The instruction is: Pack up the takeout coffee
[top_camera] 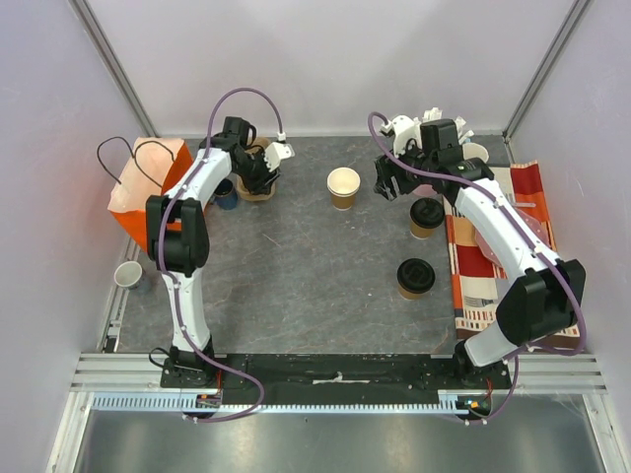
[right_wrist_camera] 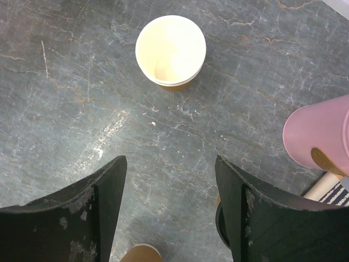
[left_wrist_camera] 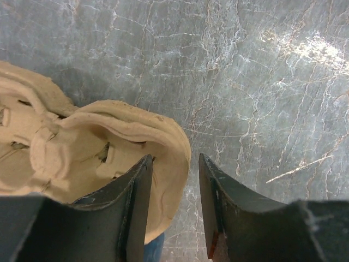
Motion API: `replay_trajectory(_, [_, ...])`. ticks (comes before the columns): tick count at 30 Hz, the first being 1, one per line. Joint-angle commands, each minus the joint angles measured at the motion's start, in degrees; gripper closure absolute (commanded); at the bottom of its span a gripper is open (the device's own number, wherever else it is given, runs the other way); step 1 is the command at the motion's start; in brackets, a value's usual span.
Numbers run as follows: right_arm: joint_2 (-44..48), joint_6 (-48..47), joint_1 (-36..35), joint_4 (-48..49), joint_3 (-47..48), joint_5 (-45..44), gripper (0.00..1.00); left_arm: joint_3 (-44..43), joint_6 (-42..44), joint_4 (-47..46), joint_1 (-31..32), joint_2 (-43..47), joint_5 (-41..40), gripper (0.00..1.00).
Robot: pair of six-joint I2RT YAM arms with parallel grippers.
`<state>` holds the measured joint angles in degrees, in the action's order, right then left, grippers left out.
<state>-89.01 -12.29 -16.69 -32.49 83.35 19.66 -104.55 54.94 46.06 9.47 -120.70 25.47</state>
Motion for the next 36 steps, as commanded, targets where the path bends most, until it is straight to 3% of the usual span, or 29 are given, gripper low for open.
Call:
replay_trajectory(1, [1.21,1.22,-1.15,-1.17,3.13,-1.20,0.26,-1.18,0.78,-1.94,0.37,-1.90,-0.08,0.54])
replay_trajectory(16, [-0.28,0.87,-3.00,-3.54,5.15,-2.96,0.27,-3.64,0.26,1.92,-0.68,-1.90,3.18,0.63])
replay_trajectory(28, [-0.20,0.34,-3.61,-4.51,5.24,-3.22,0.27,-6.63,1.14,3.24,-1.39,-3.22,2.47,0.84])
replay_trajectory(32, [-0.28,0.08,-3.79,-4.51,6.03,-3.14,0.27,-6.45,2.10,3.95,-1.39,-3.31,2.30,0.98])
replay_trajectory(36, [-0.37,0.25,-3.88,-4.51,6.65,-3.31,0.27,-5.23,3.16,3.51,-1.48,-0.95,2.39,0.98])
